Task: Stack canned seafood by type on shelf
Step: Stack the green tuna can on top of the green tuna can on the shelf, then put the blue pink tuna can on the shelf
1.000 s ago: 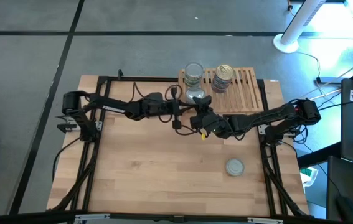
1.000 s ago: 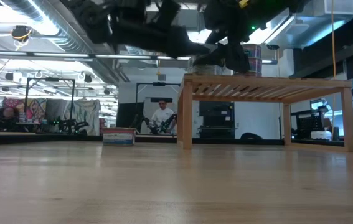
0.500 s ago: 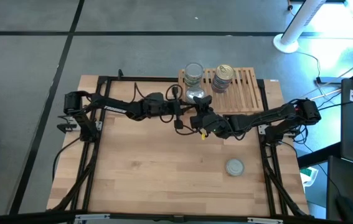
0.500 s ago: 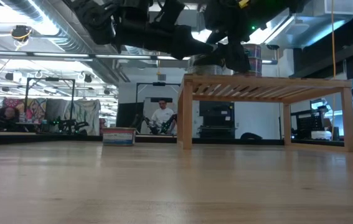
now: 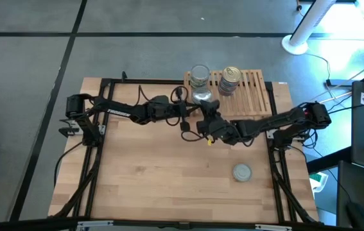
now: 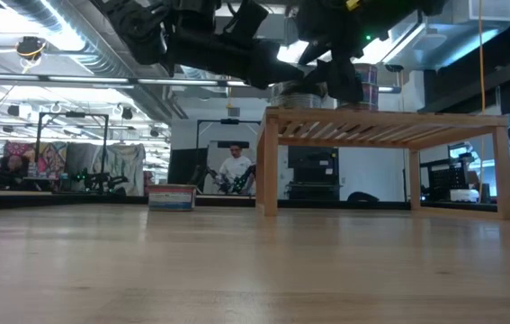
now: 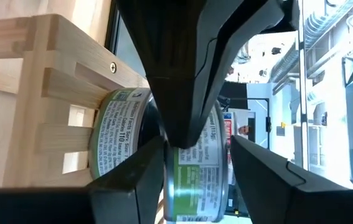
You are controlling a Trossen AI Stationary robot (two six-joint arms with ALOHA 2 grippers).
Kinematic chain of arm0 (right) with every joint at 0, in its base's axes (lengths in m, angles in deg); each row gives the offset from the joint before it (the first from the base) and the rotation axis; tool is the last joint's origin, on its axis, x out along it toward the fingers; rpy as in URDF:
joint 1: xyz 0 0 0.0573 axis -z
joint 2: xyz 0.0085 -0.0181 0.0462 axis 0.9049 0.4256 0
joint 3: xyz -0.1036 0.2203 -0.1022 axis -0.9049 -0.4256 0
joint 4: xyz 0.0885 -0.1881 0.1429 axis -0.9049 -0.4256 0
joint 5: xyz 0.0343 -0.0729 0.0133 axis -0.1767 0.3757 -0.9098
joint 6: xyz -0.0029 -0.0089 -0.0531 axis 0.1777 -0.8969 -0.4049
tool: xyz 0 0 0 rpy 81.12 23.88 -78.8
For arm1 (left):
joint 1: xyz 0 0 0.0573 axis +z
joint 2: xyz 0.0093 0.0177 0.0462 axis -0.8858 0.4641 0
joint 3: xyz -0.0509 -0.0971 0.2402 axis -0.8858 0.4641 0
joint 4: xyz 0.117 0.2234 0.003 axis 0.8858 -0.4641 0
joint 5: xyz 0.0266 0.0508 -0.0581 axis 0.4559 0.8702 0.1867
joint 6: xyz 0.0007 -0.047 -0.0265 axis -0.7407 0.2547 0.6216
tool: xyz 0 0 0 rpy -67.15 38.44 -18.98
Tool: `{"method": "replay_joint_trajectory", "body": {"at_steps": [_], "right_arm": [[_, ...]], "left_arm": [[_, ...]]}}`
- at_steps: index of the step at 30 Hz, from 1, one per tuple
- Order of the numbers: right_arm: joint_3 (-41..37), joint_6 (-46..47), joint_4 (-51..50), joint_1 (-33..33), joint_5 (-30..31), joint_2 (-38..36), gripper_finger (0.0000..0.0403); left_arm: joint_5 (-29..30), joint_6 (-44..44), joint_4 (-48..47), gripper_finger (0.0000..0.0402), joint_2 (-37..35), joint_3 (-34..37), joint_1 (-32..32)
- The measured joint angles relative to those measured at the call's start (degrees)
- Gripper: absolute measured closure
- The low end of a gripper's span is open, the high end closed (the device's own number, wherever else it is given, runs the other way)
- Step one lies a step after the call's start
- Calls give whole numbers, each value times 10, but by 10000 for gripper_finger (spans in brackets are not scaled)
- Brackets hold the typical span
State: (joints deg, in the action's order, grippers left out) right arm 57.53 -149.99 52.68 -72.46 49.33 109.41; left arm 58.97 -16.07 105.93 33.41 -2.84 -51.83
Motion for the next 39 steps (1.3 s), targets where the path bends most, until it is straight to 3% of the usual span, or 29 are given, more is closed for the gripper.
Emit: {"method": "replay_joint_trajectory", "body": {"at_steps": [13, 24, 32, 39], "right_arm": [[0, 3, 2, -18, 22, 0, 219], [0, 3, 2, -26, 139, 0, 219], [0, 15, 28, -83, 147, 0, 219], [0, 151, 7, -119, 80, 0, 219]], "left_arm": [[3, 25, -2, 396, 0, 1, -2], [2, 26, -38, 396, -59, 1, -21], [2, 62, -269, 396, -154, 1, -20], [2, 77, -482, 394, -199, 1, -20]]}}
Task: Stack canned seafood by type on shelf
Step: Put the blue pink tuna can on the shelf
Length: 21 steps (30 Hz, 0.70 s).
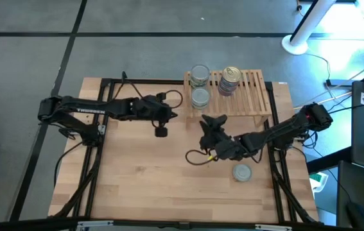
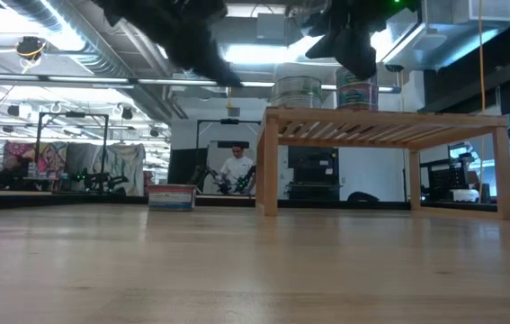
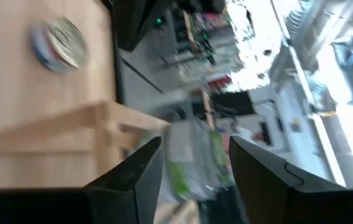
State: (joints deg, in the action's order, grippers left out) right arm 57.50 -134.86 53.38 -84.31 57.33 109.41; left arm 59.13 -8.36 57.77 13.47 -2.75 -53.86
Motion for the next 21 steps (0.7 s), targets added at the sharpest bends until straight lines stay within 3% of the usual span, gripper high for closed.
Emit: {"method": "replay_joint_trajectory", "body": {"at_steps": [4, 10, 15, 21], "right_arm": [[0, 51, -22, -15, -43, 0, 219], [0, 117, -40, -28, -117, 0, 219], [0, 193, -41, -26, -206, 0, 219], [0, 211, -40, -26, -263, 0, 219]], "left_arm": [[0, 34, -113, 371, -1, 0, 0], [31, 82, -237, 307, 4, 5, 11], [42, 85, -273, 275, 18, 5, 31], [43, 80, -270, 270, 52, 5, 51]]}}
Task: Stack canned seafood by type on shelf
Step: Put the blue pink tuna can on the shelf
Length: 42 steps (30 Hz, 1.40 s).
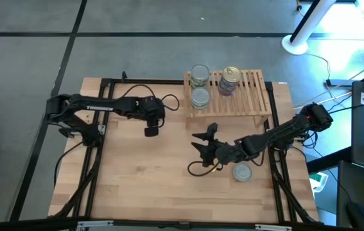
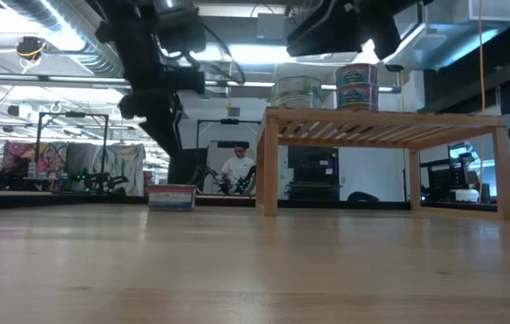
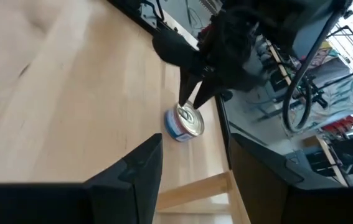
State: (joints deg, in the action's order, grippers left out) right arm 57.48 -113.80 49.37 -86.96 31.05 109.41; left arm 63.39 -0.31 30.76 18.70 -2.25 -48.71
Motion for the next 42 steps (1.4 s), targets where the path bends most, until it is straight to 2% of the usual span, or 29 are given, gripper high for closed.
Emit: {"method": "replay_joint_trajectory", "body": {"at_steps": [14, 24, 42], "right_arm": [[0, -1, 1, 0, 1, 0, 219], [0, 11, 4, 1, 17, 0, 219], [0, 16, 3, 1, 16, 0, 219]], "left_arm": [[1, 0, 5, 271, 78, 0, 31], [3, 0, 20, 271, 81, 0, 49], [2, 4, 19, 271, 82, 0, 40]]}}
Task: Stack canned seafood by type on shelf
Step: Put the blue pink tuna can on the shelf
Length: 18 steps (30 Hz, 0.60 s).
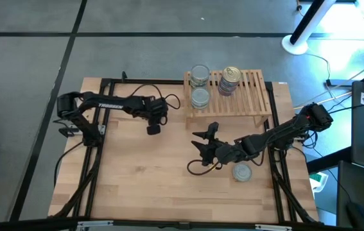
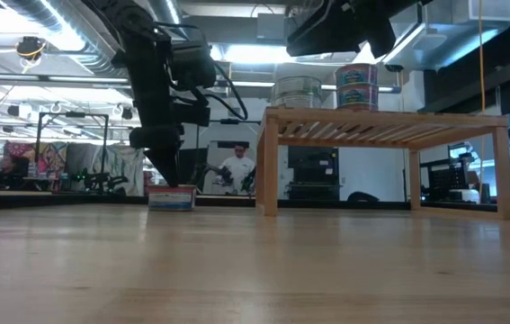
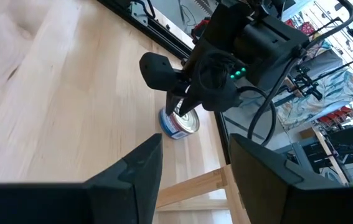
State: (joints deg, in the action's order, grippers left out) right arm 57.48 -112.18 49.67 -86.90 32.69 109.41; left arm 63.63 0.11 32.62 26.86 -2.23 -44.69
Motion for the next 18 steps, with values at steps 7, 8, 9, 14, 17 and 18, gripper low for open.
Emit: {"method": "replay_joint_trajectory", "body": {"at_steps": [7, 8, 9, 14, 17, 18], "right_arm": [[0, 0, -14, 0, 0, 0, 219], [0, 0, -14, 0, 0, 0, 219], [0, 0, -14, 0, 0, 0, 219], [0, 0, -14, 0, 0, 0, 219], [0, 0, -14, 0, -1, 0, 219], [0, 0, -14, 0, 0, 0, 219]], "left_arm": [[14, -1, 6, 271, 27, -2, -5], [19, -1, 7, 271, 32, -3, -5], [22, 0, 7, 271, 35, -3, -5], [35, 0, 6, 291, 35, -2, -6], [52, 0, 4, 320, 35, -2, -6], [55, 0, 4, 331, 35, -2, -6]]}}
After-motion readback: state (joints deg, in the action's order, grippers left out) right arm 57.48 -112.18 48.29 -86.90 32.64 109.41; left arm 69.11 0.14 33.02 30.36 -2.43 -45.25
